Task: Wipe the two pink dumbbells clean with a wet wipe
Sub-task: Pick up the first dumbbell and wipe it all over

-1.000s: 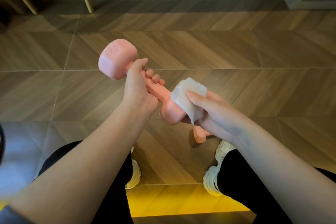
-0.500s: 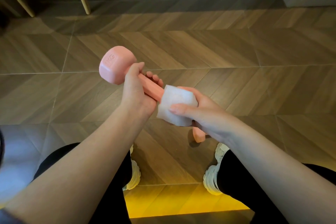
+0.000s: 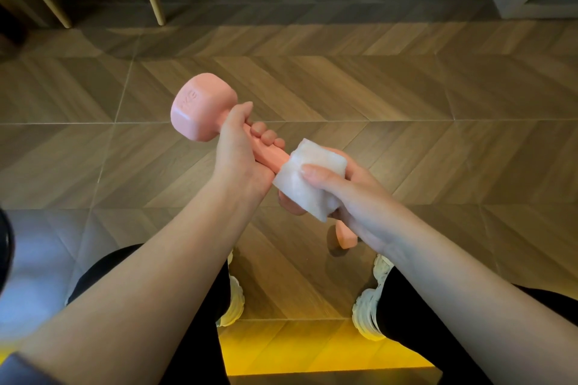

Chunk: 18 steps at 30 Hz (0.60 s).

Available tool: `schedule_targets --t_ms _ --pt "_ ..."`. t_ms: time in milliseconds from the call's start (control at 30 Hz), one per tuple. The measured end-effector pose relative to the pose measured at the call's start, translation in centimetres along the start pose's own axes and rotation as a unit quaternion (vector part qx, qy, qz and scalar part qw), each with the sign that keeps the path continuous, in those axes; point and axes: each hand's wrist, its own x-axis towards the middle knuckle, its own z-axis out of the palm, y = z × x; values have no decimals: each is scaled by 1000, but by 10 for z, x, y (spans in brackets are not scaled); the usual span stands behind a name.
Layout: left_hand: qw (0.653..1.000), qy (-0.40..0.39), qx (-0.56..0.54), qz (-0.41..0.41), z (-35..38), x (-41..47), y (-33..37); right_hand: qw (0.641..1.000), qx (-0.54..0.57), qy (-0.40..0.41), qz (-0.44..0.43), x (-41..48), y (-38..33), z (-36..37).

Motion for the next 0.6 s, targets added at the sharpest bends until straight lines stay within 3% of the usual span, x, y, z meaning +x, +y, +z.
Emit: schedule_targets --t_ms 200,467,600 --pt "1000 -11 7 -16 2 -1 -5 999 0 39 31 1 -1 2" --pt "1000 4 -12 -4 -1 2 4 993 50 -98 43 -4 -15 -14" --pt "1000 -1 15 -18 -3 -1 1 998 11 -32 48 -3 -8 -4"
